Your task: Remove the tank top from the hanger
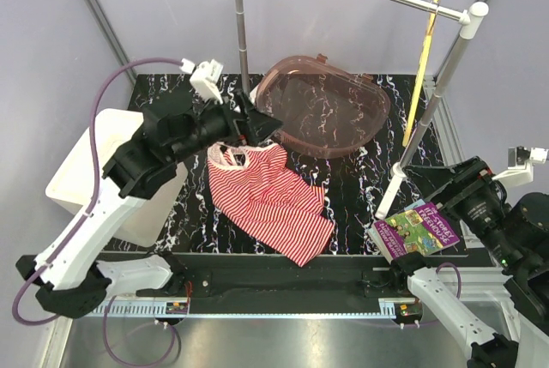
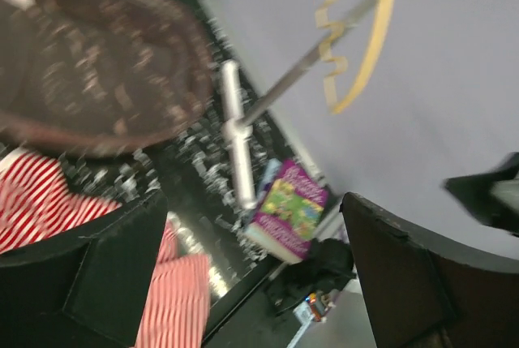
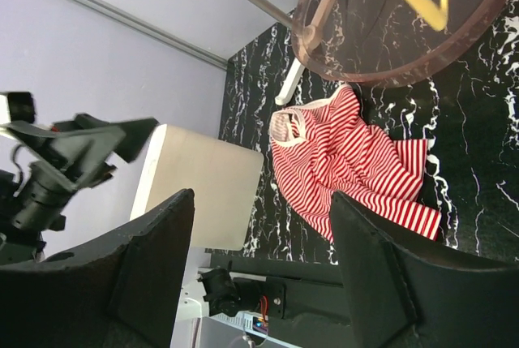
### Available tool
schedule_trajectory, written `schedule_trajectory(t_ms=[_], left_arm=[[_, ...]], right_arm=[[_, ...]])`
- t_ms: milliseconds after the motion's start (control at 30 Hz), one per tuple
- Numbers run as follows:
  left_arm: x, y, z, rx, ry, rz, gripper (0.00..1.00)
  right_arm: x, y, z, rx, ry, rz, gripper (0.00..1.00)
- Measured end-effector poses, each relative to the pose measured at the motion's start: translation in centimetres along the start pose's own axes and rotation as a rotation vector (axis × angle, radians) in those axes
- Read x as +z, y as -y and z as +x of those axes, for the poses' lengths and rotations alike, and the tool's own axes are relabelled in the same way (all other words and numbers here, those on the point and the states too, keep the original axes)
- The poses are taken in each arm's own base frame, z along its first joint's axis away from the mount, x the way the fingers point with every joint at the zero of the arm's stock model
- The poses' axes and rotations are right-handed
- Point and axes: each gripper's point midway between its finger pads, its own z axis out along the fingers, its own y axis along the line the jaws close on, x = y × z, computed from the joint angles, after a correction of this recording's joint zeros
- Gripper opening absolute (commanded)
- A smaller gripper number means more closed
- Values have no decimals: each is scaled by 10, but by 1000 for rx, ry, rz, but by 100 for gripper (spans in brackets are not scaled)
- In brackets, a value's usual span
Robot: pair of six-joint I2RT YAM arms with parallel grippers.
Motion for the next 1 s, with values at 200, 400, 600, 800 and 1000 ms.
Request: schedule_trajectory(t_ms=[200,400,600,800,1000], left_arm=[[2,-93,83,-72,-210,-279,93],[19,-176,185,-134,-525,-567,99],[16,-223,231,-148,-646,-766,99],[32,-254,263,-180,-704,-869,99],[43,-280,287,-172,-734,-934,96]], right_arm=[[13,9,7,-5,-32,40,76],[24,12,10,-5,-54,63,76],[28,15,18,1,-84,70,76],[26,16,19,15,-84,65,76],[23,15,19,27,-80,60,75]])
